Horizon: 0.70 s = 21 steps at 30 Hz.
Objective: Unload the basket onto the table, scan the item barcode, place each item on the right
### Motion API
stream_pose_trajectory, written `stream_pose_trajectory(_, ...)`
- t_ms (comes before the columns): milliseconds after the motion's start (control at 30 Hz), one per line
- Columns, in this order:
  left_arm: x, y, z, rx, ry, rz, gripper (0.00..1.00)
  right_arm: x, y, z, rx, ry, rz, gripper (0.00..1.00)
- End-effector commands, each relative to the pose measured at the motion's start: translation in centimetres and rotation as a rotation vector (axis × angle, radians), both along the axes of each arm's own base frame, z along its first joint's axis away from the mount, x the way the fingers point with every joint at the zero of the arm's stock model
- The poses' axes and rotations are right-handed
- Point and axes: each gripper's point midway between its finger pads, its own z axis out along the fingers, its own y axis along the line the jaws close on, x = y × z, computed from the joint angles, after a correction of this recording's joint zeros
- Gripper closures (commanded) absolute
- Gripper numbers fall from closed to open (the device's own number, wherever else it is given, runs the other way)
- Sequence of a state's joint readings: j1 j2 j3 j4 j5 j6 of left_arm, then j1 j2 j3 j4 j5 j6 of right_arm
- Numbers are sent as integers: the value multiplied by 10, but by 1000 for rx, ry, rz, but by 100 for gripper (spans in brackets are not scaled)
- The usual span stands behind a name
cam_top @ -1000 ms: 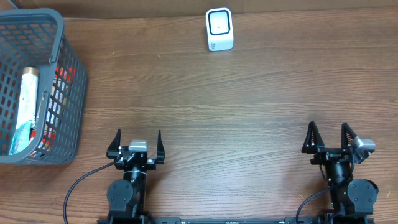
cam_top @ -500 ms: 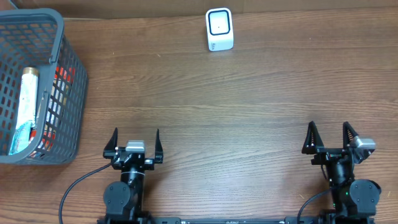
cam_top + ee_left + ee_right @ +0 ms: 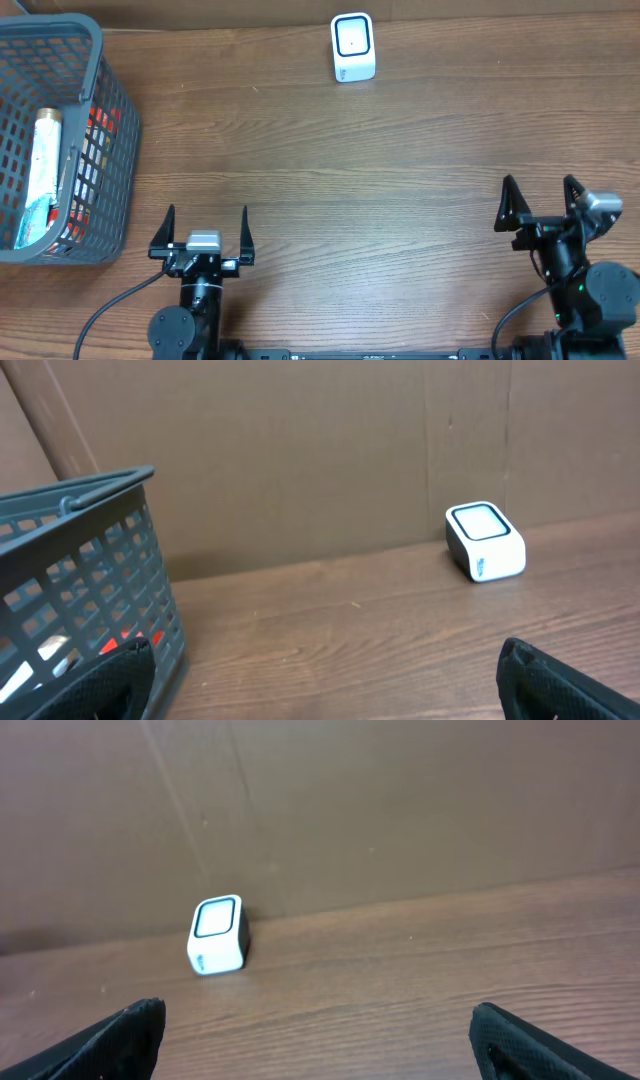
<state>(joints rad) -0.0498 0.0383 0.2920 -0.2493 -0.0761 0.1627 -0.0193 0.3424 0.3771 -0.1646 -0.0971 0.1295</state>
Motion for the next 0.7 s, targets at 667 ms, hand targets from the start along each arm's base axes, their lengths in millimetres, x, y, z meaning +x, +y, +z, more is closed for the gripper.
stream_pose_trajectory(667, 69, -16, 120, -6, 428, -72, 0, 26, 8, 56, -19, 275, 53, 0)
